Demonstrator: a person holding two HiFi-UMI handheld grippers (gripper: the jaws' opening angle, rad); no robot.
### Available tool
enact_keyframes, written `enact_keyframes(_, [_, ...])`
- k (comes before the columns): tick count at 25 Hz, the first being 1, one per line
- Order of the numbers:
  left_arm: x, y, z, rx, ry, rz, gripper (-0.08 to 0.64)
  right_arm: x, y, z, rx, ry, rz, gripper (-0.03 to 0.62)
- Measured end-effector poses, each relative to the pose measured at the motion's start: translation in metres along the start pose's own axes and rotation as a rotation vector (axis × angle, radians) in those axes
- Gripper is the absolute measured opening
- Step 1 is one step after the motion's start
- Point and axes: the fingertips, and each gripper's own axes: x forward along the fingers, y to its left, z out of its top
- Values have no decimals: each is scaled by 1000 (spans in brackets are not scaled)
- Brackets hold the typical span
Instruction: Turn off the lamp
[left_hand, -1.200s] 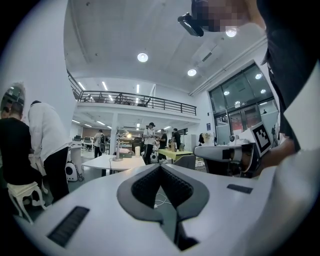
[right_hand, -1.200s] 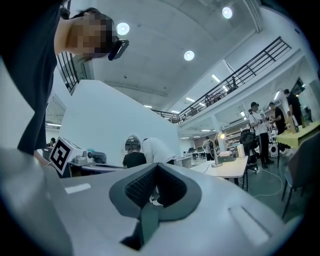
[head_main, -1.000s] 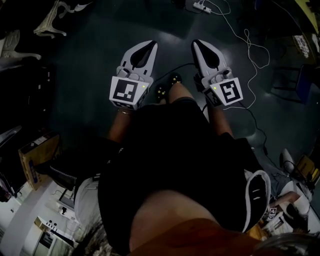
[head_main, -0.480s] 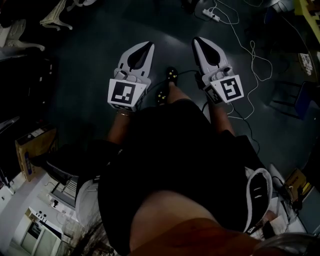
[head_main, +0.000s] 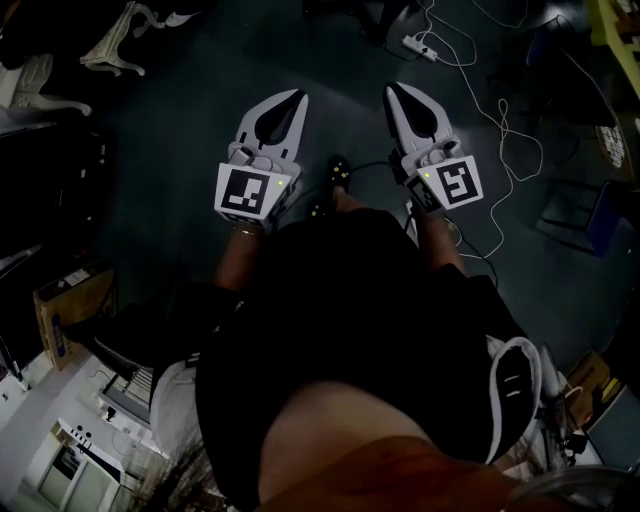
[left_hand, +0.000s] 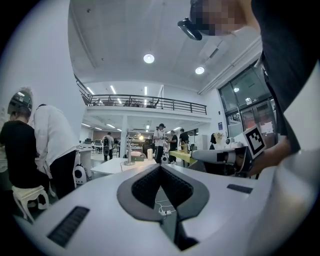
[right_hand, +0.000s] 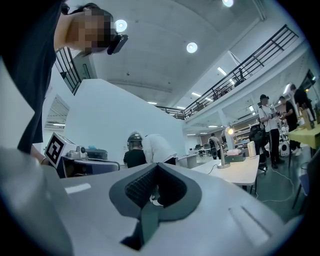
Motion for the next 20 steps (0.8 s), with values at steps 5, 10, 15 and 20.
enact_keyframes(5, [43, 5, 4, 17, -1, -7, -5, 9, -41, 3, 1, -12, -15, -17])
enact_keyframes(10, [74, 2, 18, 46, -32, -43, -5, 18, -77, 8, 10, -27, -12, -17])
enact_keyframes(15, [87, 10, 17, 63, -22, -6, -5, 26, -96, 10, -1, -35, 5, -17])
enact_keyframes(20, [94, 17, 13, 117, 26, -11, -5, 36, -100, 4, 6, -16, 12, -17])
